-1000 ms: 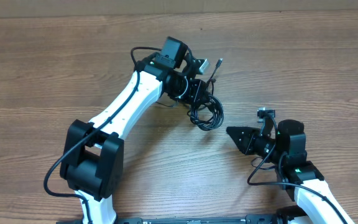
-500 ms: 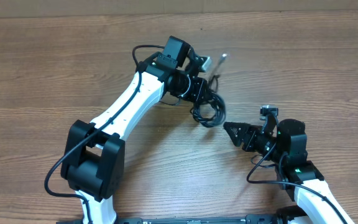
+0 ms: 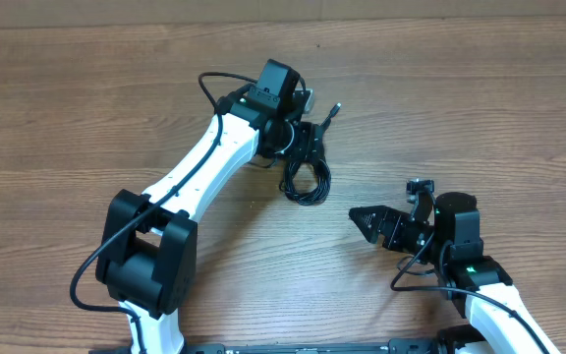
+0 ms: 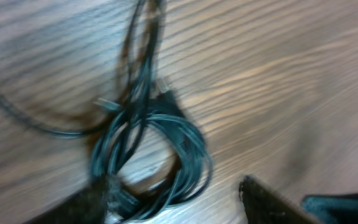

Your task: Untangle cables

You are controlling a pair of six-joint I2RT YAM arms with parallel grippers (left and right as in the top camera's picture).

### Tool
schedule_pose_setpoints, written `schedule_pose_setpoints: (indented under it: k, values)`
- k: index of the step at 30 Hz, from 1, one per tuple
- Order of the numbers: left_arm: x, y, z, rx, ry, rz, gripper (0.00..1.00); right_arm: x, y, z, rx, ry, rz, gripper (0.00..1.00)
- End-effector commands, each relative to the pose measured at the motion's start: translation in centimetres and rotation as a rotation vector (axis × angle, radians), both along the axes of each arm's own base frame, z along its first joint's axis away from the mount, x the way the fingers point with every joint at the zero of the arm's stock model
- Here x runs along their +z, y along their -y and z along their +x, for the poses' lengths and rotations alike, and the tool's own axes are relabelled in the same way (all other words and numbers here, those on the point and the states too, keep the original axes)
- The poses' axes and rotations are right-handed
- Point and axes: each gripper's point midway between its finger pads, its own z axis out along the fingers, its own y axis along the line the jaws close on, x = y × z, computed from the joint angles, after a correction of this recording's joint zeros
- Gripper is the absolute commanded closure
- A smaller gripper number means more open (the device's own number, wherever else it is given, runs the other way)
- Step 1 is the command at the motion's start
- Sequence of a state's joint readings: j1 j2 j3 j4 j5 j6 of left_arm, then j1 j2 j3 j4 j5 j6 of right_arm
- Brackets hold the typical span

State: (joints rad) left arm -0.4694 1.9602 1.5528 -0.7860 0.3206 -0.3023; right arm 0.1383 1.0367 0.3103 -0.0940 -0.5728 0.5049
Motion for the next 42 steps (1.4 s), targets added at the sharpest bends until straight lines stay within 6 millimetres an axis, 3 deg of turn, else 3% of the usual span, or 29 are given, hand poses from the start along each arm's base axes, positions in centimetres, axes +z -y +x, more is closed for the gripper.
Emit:
schedule_pose_setpoints:
  k: [1,9,16,24,32,38,40,42]
  values:
    - [-0.6,-1.4,0.4,0.043,0.016,0.084,0.51,0.9,0.0,0.6,-0.005,0.03,-0.002,0.16]
    - [-3.3,-3.3,-0.5,0.083,-0.015,0.175,0.6,0.9,0.0,0.6,-0.02,0.013,0.011,0.16]
    - [-6.0,-4.3,-0.4,0.112,0.02,0.208,0.6,0.5,0.0,0.2,-0.02,-0.009,0.008,0.15]
    - [-8.5,-3.8,-0.7,0.106,0.055,0.155,0.66,0.4,0.0,0.1,-0.018,-0.015,0.008,0.14]
    - [-9.9,-4.0,-1.2,0.123,0.059,0.142,0.71,2.5,-1.0,0.9,0.034,0.078,0.067,0.14]
    - [-9.8,-3.9,-1.1,0.123,0.064,0.139,0.93,3.4,-1.4,1.2,0.056,0.122,0.08,0.17]
    - [-9.8,-3.9,-1.1,0.128,0.062,0.138,0.9,3.3,-1.3,1.3,0.051,0.126,0.072,0.17]
    - [-9.8,-4.0,-1.1,0.133,0.061,0.137,0.7,3.5,-1.2,1.5,0.047,0.134,0.062,0.17]
